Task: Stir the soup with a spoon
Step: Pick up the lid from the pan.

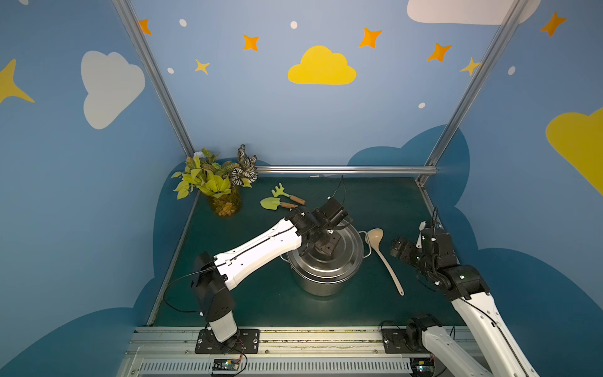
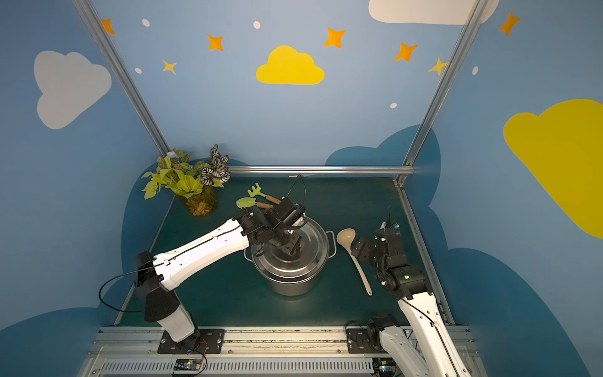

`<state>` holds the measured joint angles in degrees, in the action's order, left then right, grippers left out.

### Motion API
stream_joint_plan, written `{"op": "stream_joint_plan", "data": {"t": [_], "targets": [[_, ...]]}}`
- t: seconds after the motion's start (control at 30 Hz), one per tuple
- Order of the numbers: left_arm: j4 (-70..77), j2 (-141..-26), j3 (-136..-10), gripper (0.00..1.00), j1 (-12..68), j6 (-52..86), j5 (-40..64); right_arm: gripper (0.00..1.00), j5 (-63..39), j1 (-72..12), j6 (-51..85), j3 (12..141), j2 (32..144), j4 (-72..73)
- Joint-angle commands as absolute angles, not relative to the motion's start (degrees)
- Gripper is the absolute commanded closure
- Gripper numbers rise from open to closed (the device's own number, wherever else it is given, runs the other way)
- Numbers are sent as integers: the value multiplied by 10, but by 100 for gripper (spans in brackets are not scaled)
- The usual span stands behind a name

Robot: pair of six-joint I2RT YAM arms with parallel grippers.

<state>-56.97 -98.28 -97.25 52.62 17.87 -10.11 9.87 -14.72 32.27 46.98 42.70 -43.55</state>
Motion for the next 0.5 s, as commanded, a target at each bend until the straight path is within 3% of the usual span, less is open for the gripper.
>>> {"op": "stream_joint_plan", "data": {"t": [0.0,0.27,0.47], "targets": [[-588,-964,-1007,83,525,166,-105,3,102,-144,316,466,419,-436],[-599,-913,-1045,85,504,159,-121,3,106,-136,312,465,418,-441],[-614,-849,-1018,85,391,154,-111,3,106,-125,311,466,439,-447]]}}
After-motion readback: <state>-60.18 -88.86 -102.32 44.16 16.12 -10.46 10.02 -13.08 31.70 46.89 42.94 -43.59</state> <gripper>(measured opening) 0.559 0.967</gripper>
